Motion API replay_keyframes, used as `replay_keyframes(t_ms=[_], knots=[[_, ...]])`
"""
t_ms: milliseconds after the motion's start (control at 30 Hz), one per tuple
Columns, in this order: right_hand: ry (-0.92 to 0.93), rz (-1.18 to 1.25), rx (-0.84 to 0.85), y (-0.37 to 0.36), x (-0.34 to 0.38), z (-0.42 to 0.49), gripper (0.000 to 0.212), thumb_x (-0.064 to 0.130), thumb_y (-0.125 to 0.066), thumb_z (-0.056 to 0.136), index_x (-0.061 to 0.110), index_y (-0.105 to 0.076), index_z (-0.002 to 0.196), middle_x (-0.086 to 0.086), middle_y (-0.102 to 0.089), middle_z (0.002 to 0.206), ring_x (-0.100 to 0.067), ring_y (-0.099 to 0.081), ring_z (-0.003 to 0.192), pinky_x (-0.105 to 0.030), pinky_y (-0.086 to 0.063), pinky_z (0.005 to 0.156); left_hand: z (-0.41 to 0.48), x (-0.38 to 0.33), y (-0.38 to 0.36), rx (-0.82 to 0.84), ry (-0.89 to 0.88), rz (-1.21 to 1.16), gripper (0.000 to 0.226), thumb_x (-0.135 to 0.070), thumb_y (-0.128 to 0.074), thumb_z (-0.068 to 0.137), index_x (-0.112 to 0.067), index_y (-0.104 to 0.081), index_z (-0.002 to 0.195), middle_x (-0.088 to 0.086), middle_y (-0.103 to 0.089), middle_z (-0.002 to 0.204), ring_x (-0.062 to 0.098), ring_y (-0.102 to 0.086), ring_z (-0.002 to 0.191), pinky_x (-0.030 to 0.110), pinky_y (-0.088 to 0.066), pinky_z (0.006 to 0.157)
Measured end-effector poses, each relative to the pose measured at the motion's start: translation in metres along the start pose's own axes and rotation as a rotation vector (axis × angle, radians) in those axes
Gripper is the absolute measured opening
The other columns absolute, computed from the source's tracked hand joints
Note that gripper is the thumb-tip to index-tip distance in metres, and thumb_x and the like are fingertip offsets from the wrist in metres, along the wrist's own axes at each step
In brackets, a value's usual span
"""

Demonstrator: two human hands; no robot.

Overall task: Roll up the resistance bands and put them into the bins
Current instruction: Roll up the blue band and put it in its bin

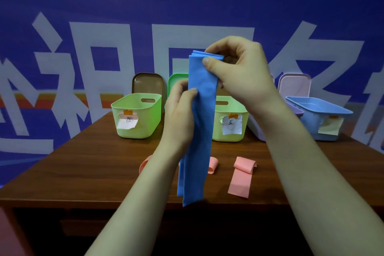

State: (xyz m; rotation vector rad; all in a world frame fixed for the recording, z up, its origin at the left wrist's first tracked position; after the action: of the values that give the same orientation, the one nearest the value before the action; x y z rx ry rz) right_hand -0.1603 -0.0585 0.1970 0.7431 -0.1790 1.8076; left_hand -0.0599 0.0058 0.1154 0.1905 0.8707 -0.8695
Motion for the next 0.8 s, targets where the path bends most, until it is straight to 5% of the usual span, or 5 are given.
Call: replay_keyframes(t_ms=[400,500,633,800], knots=[[0.017,-0.121,-0.043,0.0,0.0,0.005,0.008,0.01,-0.065,0.082,0.016,-0.067,0.088,0.016,-0.06,0.076,-0.001,-0.056,0.07,-0.019,-0.049,0.066,-0.003,0.007,-0.005,0.062,0.076,0.042,0.028,-0.021,-0.036,0.103,-0.029,-0.052,0.081,-0.014,-0.051,0.079,-0.018,-0.048,0.061,0.0,-0.037,0.061],[0.009,-0.115,-0.049,0.002,0.002,0.006,0.009,0.009,-0.064,0.083,0.015,-0.067,0.088,0.016,-0.06,0.076,-0.002,-0.058,0.072,-0.022,-0.051,0.07,-0.005,0.006,-0.013,0.107,0.082,0.008,0.018,-0.027,-0.041,0.1,-0.018,-0.056,0.104,-0.013,-0.057,0.087,-0.02,-0.055,0.071,0.001,-0.041,0.063],[-0.076,0.032,0.0,-0.001,-0.005,0.009,0.009,0.008,-0.066,0.083,0.017,-0.065,0.085,0.008,-0.063,0.076,-0.006,-0.06,0.072,-0.02,-0.048,0.058,-0.006,0.01,-0.013,0.115,0.079,-0.002,0.023,-0.031,-0.052,0.095,-0.022,-0.053,0.115,-0.006,-0.064,0.107,-0.002,-0.064,0.093,0.014,-0.05,0.075],[-0.138,0.099,0.005,-0.001,-0.011,0.012,0.007,0.005,-0.066,0.083,0.011,-0.065,0.087,0.003,-0.061,0.073,0.0,-0.054,0.057,-0.016,-0.041,0.052,-0.002,0.013,-0.009,0.107,0.107,-0.062,0.018,-0.025,-0.048,0.098,-0.022,-0.059,0.112,-0.009,-0.07,0.097,0.006,-0.066,0.09,0.018,-0.053,0.075]])
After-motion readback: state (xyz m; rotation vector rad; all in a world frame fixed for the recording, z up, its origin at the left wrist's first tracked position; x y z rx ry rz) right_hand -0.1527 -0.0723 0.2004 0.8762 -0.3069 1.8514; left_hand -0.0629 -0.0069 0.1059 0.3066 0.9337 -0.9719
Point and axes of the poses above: each hand's wrist, its own z-axis towards the middle knuckle, its own y-axis out of the back of the hand, x = y × z, the point moved 9 cm from there along z, towards the middle knuckle
